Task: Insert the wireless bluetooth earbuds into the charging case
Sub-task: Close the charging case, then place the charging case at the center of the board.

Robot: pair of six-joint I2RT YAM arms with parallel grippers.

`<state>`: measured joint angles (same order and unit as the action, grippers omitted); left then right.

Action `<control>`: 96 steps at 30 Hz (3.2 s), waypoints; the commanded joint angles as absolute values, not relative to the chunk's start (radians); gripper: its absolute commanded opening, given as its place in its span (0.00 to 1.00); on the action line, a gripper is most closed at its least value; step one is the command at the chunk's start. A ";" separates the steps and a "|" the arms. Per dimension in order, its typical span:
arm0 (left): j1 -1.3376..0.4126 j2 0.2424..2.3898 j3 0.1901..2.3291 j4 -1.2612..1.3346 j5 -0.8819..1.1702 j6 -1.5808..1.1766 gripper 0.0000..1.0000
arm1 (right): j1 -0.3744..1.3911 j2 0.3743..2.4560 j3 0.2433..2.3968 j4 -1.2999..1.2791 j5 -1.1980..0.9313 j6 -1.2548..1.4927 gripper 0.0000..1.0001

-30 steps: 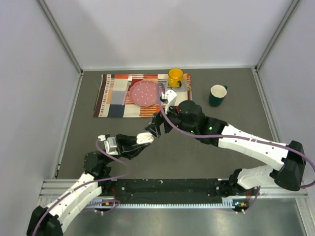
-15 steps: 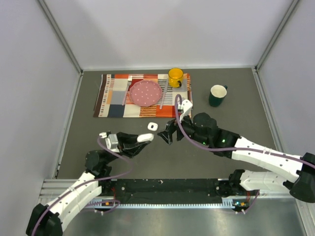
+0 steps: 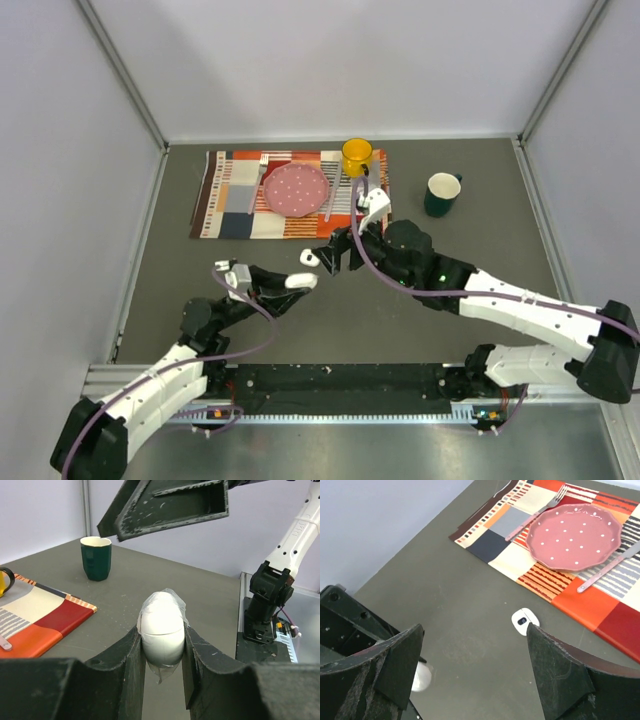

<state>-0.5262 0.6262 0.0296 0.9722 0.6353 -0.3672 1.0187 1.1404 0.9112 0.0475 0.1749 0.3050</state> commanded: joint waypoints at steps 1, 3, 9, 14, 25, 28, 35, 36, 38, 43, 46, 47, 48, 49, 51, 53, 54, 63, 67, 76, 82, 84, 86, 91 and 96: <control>-0.526 0.624 0.052 1.028 0.623 -0.380 0.00 | 1.023 1.213 0.954 0.112 0.152 0.388 0.83; -0.526 0.624 0.058 1.022 0.617 -0.377 0.00 | 1.063 1.238 0.936 0.123 0.144 0.400 0.83; -0.526 0.626 0.067 1.019 0.571 -0.399 0.00 | 1.120 1.304 0.917 0.032 0.193 0.410 0.83; -0.526 0.650 0.080 0.980 0.502 -0.426 0.00 | 1.120 1.223 0.816 0.136 0.276 0.414 0.82; -0.528 0.935 0.255 0.827 0.541 -0.558 0.00 | 0.924 1.075 0.760 -0.032 0.447 0.607 0.90; -0.532 1.064 0.279 0.888 0.545 -0.668 0.00 | 0.868 1.001 0.701 -0.037 0.428 0.652 0.90; -0.609 1.403 0.333 0.992 0.403 -0.847 0.00 | 0.842 0.835 0.614 -0.041 0.465 0.695 0.90; -0.615 1.486 0.342 1.079 0.423 -0.868 0.00 | 0.839 0.824 0.609 -0.043 0.469 0.689 0.90; -0.637 1.567 0.380 1.150 0.439 -0.926 0.00 | 0.838 0.799 0.601 -0.044 0.468 0.677 0.90; -0.701 1.768 0.445 1.295 0.414 -1.012 0.00 | 0.833 0.782 0.597 -0.071 0.465 0.667 0.90; -0.718 1.815 0.488 1.279 0.400 -1.026 0.00 | 0.831 0.778 0.586 -0.074 0.462 0.666 0.90; -0.719 1.821 0.489 1.279 0.370 -1.034 0.00 | 0.830 0.778 0.583 -0.072 0.463 0.670 0.90; -0.721 1.824 0.486 1.279 0.353 -1.040 0.00 | 0.828 0.779 0.580 -0.071 0.462 0.670 0.90; -0.721 1.825 0.486 1.282 0.341 -1.045 0.00 | 0.828 0.785 0.581 -0.071 0.460 0.666 0.90; -0.721 1.819 0.482 1.272 0.308 -1.045 0.00 | 0.824 0.792 0.586 -0.069 0.449 0.652 0.90; -0.721 1.818 0.488 1.255 0.293 -1.045 0.00 | 0.819 0.799 0.591 -0.069 0.446 0.643 0.90; -0.721 1.822 0.494 1.235 0.290 -1.046 0.00 | 0.818 0.801 0.591 -0.069 0.443 0.641 0.90; -0.729 1.830 0.534 1.069 0.249 -1.051 0.06 | 0.811 0.847 0.600 -0.063 0.385 0.630 0.90; -0.735 1.819 0.569 0.941 0.216 -1.039 0.08 | 0.811 0.853 0.600 -0.064 0.379 0.630 0.90; -0.744 1.801 0.650 0.727 0.164 -1.002 0.18 | 0.807 0.884 0.611 -0.061 0.365 0.618 0.90; -0.749 1.807 0.684 0.673 0.164 -1.000 0.25 | 0.804 0.899 0.618 -0.061 0.350 0.620 0.90; -0.750 1.816 0.687 0.684 0.169 -1.011 0.35 | 0.802 0.900 0.615 -0.060 0.350 0.621 0.90; -0.749 1.819 0.673 0.707 0.170 -1.012 0.38 | 0.802 0.899 0.615 -0.063 0.348 0.618 0.90; -0.749 1.816 0.667 0.700 0.173 -1.011 0.41 | 0.801 0.894 0.611 -0.061 0.350 0.620 0.90; -0.750 1.802 0.664 0.690 0.169 -0.988 0.49 | 0.801 0.896 0.609 -0.061 0.345 0.623 0.90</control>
